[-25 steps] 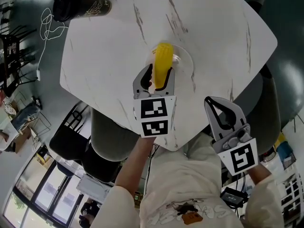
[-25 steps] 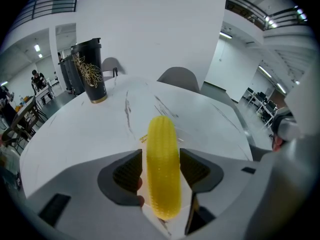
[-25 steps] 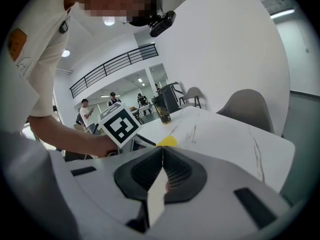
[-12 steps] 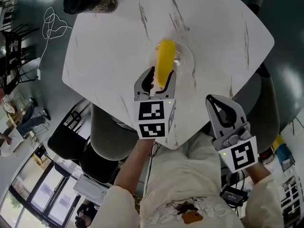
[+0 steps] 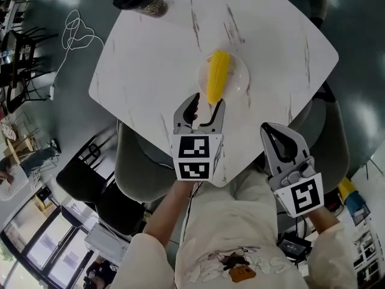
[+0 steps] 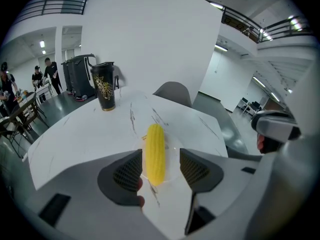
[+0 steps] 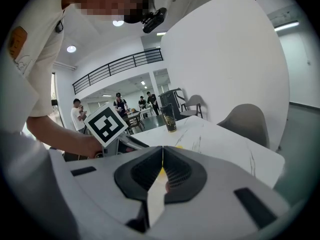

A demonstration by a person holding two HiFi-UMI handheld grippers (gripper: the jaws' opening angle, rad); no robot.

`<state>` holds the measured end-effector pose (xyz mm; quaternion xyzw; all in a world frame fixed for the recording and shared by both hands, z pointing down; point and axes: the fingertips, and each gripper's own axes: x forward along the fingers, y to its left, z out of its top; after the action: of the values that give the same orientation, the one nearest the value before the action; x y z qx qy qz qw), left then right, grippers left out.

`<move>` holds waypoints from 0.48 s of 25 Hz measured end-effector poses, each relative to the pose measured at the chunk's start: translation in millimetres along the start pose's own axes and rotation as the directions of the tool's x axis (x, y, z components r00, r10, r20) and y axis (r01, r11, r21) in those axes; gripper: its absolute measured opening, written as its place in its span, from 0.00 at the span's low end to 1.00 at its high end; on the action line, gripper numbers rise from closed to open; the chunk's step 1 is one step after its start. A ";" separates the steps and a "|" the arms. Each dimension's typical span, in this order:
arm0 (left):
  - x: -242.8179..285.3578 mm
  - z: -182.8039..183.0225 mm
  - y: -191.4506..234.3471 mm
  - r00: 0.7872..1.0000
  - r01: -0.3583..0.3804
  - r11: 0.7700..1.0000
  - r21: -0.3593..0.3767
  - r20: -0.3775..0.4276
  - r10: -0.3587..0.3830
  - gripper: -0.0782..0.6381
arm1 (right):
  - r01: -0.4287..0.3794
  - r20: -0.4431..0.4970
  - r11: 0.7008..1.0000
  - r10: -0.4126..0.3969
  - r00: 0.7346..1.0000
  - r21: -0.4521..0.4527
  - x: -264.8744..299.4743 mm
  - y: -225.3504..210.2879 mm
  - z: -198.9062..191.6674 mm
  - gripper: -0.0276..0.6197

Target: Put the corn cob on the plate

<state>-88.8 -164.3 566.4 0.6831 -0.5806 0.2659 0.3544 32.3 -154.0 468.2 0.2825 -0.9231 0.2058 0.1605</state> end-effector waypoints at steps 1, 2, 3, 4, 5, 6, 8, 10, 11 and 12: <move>-9.8 -2.8 1.8 1.000 0.003 1.000 -0.004 0.002 -0.003 0.45 | 0.002 0.005 1.000 -0.002 1.000 -0.007 -2.2 8.4 3.3 0.05; -20.6 -4.0 5.7 1.000 0.007 1.000 -0.008 0.004 -0.007 0.45 | 0.003 0.010 1.000 -0.003 1.000 -0.015 -2.3 18.1 9.3 0.05; -31.3 -3.3 10.2 1.000 0.010 1.000 -0.012 0.007 -0.010 0.45 | 0.005 0.015 1.000 -0.004 1.000 -0.021 -1.4 27.3 16.8 0.05; -40.9 -1.9 13.4 1.000 0.012 1.000 -0.016 0.012 -0.012 0.45 | 0.006 0.019 1.000 -0.005 1.000 -0.026 -0.8 35.0 23.9 0.05; -49.1 -1.0 14.7 1.000 0.014 1.000 -0.020 0.017 -0.014 0.45 | 0.007 0.024 0.999 -0.006 1.000 -0.031 -1.4 40.7 29.5 0.05; -56.2 -0.9 14.4 1.000 0.015 1.000 -0.023 0.023 -0.014 0.45 | 0.009 0.030 0.999 -0.008 1.000 -0.039 -3.1 44.6 33.4 0.05; -68.5 -2.4 12.3 0.999 0.016 0.999 -0.033 0.035 -0.015 0.45 | 0.015 0.041 0.998 -0.012 0.999 -0.063 -8.4 49.7 38.3 0.05; -80.7 -4.6 10.6 0.999 0.021 0.999 -0.048 0.046 -0.018 0.45 | 0.021 0.052 0.996 -0.017 0.999 -0.087 -13.3 55.0 42.6 0.05; -86.9 -5.9 10.4 0.999 0.023 0.998 -0.056 0.051 -0.020 0.45 | 0.023 0.058 0.995 -0.018 0.998 -0.102 -15.4 58.3 44.8 0.05; -93.0 -7.7 10.4 0.998 0.024 0.998 -0.062 0.055 -0.021 0.45 | 0.026 0.064 0.994 -0.019 0.998 -0.111 -17.3 61.8 47.0 0.05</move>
<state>-115.8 -102.8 500.9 0.6852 -0.5903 0.2249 0.3626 1.2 -121.4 402.6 0.2900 -0.9344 0.1432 0.1492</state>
